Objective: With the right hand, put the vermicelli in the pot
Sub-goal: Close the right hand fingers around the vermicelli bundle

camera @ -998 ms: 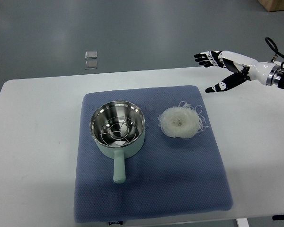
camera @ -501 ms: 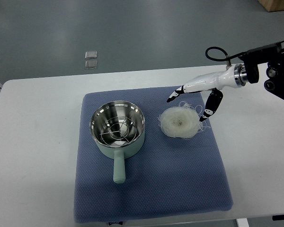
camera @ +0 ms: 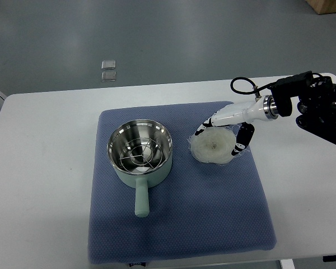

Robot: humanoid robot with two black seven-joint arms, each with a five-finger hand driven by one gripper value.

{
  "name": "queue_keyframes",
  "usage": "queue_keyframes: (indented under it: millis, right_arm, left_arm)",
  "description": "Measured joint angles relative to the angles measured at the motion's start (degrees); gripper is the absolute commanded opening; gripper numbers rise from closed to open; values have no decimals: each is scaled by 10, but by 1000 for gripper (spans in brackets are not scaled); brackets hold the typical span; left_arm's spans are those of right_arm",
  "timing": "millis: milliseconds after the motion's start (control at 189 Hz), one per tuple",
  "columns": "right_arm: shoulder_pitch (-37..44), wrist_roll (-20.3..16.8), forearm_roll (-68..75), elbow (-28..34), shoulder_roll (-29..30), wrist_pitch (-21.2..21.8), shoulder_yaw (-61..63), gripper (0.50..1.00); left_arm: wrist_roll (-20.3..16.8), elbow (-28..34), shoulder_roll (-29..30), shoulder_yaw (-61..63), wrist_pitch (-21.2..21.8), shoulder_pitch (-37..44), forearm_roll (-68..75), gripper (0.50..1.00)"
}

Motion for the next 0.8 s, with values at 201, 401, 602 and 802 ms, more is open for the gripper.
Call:
queue_keyframes:
  millis: [201,401,602,802]
  right_arm:
    - [-20,0,0,-10,0,-25,-3,917]
    - [-31,0,0,-14,-1,-47,-10,915]
    - [-35,0,-1,-26,0,-67,-19,909]
    - [-44,0,-11,-39,1,-87,-19,883]
  left_arm:
    - [0,0,0,0,0,0,0,1000]
    - [0,0,0,0,0,0,0,1000]
    - [0,0,0,0,0,0,0,1000]
    - [0,0,0,0,0,0,0,1000]
